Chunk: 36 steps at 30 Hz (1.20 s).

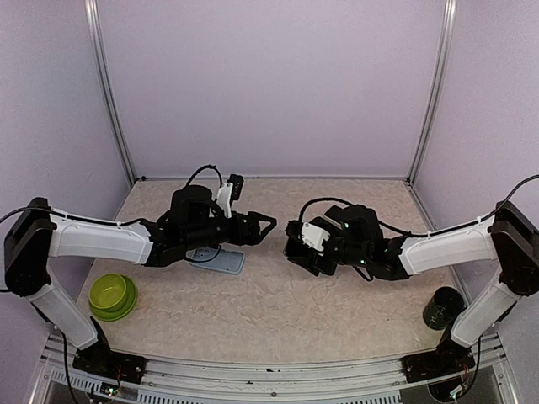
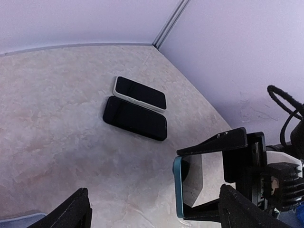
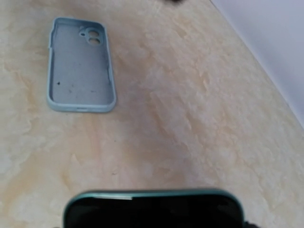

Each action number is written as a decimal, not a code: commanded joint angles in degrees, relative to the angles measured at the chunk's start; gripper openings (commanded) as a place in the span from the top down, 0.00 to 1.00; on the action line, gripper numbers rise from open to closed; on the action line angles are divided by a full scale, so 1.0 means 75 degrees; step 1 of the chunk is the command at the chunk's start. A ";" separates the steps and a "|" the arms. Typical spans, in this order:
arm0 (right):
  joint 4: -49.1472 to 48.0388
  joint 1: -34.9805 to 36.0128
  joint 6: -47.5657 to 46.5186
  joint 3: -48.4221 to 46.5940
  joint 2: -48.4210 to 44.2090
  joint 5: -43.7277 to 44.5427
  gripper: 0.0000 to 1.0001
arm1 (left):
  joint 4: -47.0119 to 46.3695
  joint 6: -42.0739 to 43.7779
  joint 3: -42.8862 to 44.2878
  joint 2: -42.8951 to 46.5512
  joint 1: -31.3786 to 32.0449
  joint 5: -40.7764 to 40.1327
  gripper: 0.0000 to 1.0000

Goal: Put the phone into the phone case
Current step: Pass from the right arm to the left

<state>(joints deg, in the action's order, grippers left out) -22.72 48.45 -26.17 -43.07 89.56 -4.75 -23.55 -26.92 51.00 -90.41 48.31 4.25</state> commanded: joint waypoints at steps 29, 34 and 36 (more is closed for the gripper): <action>-0.1068 0.1115 -0.0919 -0.0293 0.0095 0.1158 0.34 | 0.0262 -0.0649 0.0645 -0.1314 0.0210 0.2030 0.42; -0.1135 0.1169 -0.0982 -0.0237 0.0118 0.1217 0.34 | 0.0231 -0.0720 0.0664 -0.1367 0.0179 0.2126 0.52; -0.1173 0.1190 -0.1025 -0.0227 0.0147 0.1283 0.34 | 0.0212 -0.0755 0.0675 -0.1383 0.0179 0.2167 0.56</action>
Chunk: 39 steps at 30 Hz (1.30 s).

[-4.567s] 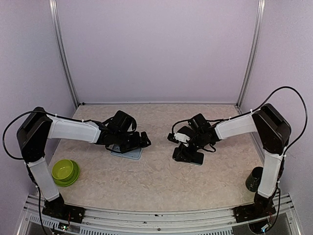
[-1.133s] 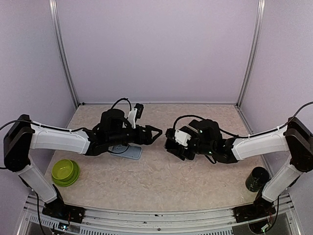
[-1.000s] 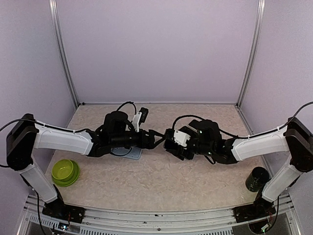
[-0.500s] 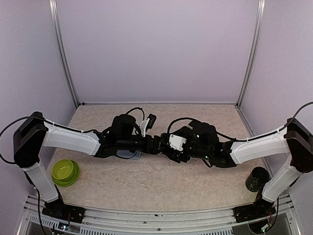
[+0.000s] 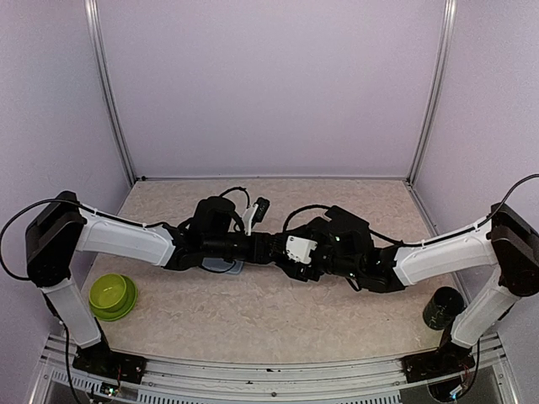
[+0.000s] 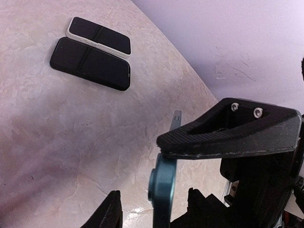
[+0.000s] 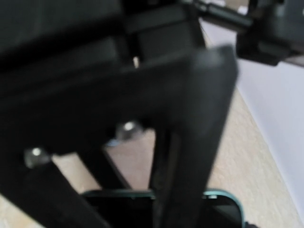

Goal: Put the phone into the phone case
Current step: Pass from the right arm to the left

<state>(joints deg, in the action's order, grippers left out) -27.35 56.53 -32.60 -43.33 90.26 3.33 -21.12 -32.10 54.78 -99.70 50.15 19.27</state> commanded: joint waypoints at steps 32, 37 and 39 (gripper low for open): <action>-0.0758 0.0138 -0.0395 0.0234 -0.0784 0.0817 0.03 | -0.0500 -0.0234 -0.0391 0.0760 -0.0404 -0.0354 1.00; -0.0825 0.0138 0.0141 0.0126 -0.1039 0.1339 0.00 | -0.0359 -0.0155 -0.0484 0.1110 -0.0440 -0.0685 1.00; -0.1112 0.0138 0.0503 0.0117 -0.1172 0.1756 0.00 | -0.0311 -0.0129 -0.0522 0.1245 -0.0441 -0.0790 1.00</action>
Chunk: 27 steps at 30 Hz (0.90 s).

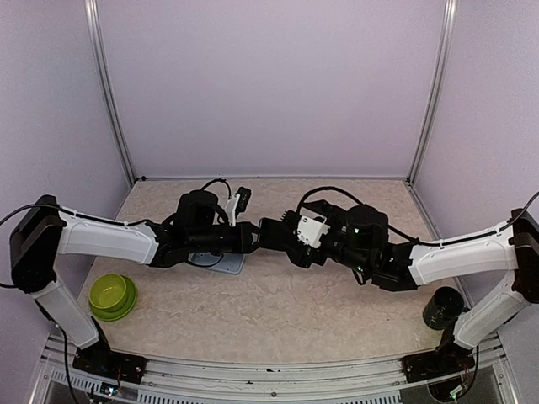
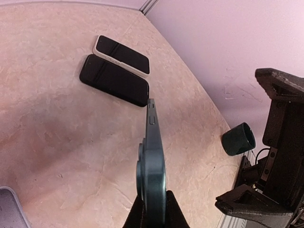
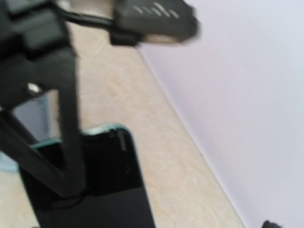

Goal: Put the phone into the phone case
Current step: Pass from the right arm to the left, then pass from the left arm to the right

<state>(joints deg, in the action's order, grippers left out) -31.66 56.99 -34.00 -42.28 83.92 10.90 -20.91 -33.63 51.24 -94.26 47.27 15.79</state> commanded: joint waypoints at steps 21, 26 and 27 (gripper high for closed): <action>-0.1687 0.0053 0.2515 -0.0389 0.0085 0.5148 0.00 | -0.0313 -0.0028 -0.0268 0.0929 -0.0056 -0.0688 1.00; -0.0419 0.0053 0.3236 -0.0917 0.0307 0.5093 0.00 | -0.0292 -0.0011 -0.0261 0.0997 -0.0062 -0.0711 1.00; -0.0205 0.0045 0.3373 -0.0971 0.0305 0.4982 0.00 | -0.0294 0.0006 -0.0265 0.1009 -0.0057 -0.0701 1.00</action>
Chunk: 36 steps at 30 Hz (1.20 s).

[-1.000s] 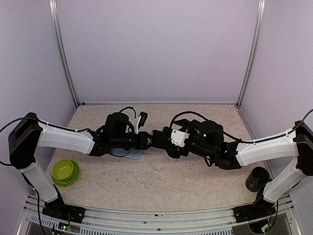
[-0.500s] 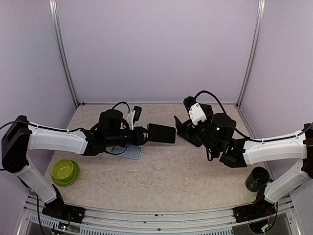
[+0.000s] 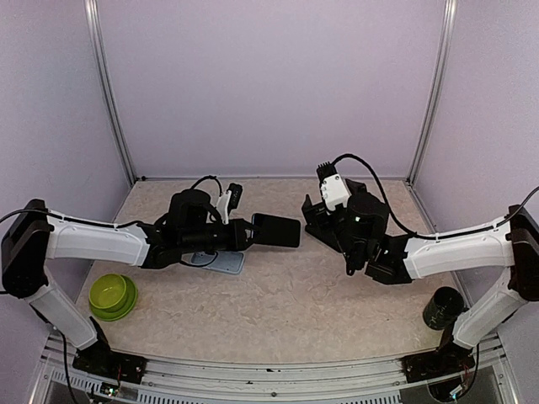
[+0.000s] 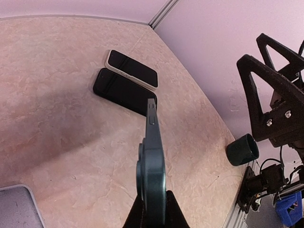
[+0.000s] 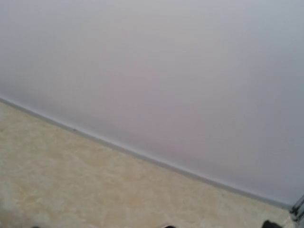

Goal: Put the phone into the phone case
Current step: Pass from the left arm to the right

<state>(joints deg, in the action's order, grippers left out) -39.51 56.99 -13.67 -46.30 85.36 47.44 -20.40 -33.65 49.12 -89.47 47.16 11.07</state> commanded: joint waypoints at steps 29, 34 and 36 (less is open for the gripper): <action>0.2552 -0.2838 0.6702 0.0415 -0.1700 -0.8460 0.19 | -0.2189 -0.0347 -0.0926 0.1205 -0.0355 0.0750 1.00; 0.2443 -0.2888 0.6812 0.0331 -0.1384 -0.9225 0.20 | -0.2350 -0.0447 -0.0960 0.1226 -0.0404 0.0835 1.00; 0.2451 -0.2889 0.6861 0.0291 -0.1272 -0.9441 0.20 | -0.2435 -0.0484 -0.0960 0.1199 -0.0411 0.0935 1.00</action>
<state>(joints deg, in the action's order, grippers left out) -20.23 35.99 35.90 -43.64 74.19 -17.28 -31.88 -36.53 42.04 -82.11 44.62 16.12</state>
